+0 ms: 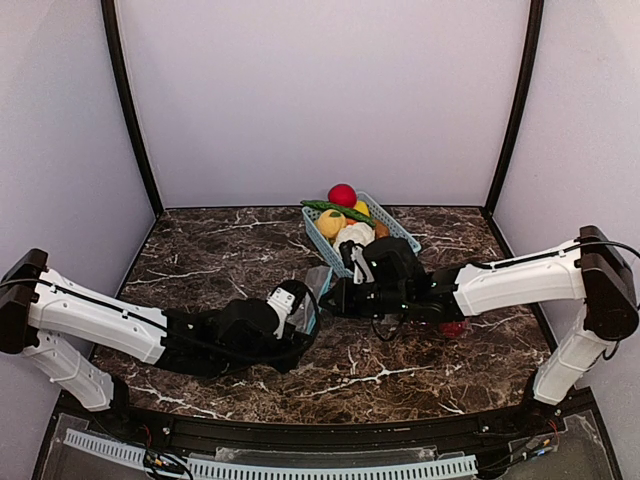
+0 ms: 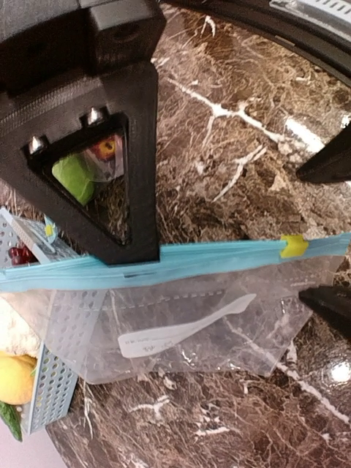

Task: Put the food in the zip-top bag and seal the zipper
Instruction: Pass from the left arm to the right, then pass from the right arm to the left

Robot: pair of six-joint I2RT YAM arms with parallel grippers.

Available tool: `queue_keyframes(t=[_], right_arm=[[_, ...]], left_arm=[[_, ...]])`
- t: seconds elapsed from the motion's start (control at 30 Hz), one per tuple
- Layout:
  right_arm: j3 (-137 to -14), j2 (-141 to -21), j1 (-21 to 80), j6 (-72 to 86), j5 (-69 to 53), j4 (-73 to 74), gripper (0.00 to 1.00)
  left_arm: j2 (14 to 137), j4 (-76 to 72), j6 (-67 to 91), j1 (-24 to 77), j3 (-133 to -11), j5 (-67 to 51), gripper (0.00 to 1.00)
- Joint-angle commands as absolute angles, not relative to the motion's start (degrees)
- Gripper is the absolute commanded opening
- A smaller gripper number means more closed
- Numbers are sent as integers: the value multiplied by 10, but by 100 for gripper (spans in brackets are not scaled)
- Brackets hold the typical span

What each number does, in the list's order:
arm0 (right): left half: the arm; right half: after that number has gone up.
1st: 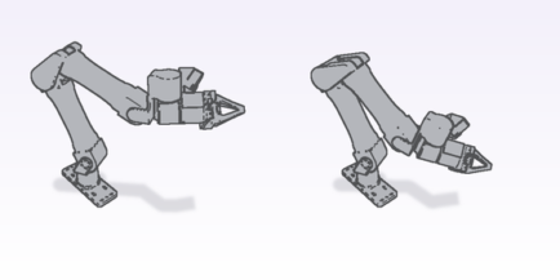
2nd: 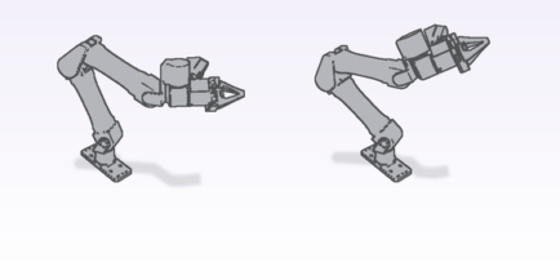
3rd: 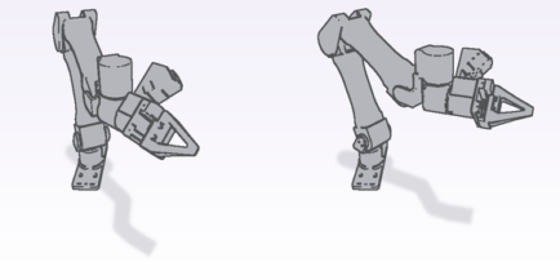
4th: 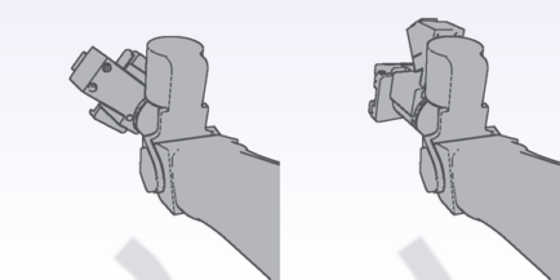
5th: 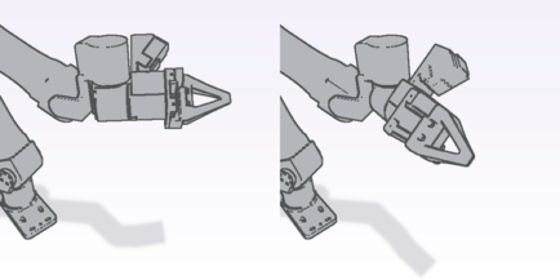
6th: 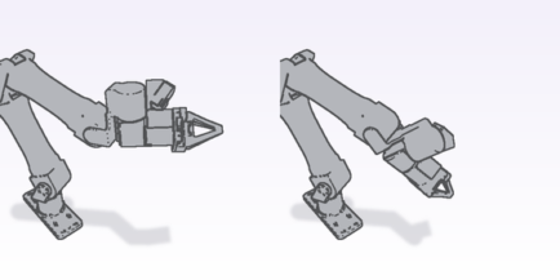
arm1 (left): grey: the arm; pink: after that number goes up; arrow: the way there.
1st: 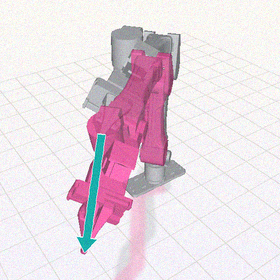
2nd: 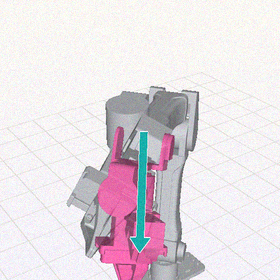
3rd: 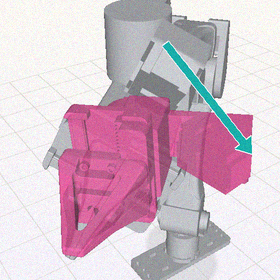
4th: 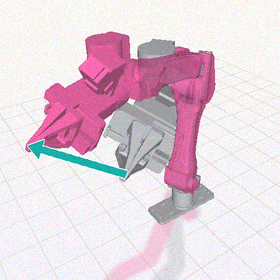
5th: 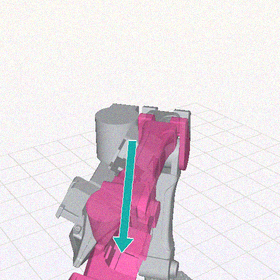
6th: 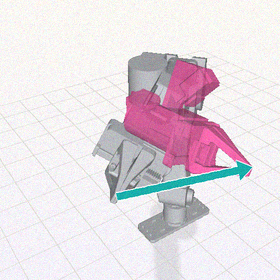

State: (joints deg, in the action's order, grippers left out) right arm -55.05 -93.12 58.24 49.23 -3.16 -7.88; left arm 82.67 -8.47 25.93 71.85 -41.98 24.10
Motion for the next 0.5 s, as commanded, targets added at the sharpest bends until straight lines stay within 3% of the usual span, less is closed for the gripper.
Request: queue_keyframes(t=[0.0, 0.47], right_arm=[[-537, -916, 583, 433, -53, -113, 0], [-505, -869, 587, 347, -98, -125, 0]], left_arm=[[783, -92, 298, 702, -421, 181, 56], [806, -140, 341, 625, -458, 85, 71]])
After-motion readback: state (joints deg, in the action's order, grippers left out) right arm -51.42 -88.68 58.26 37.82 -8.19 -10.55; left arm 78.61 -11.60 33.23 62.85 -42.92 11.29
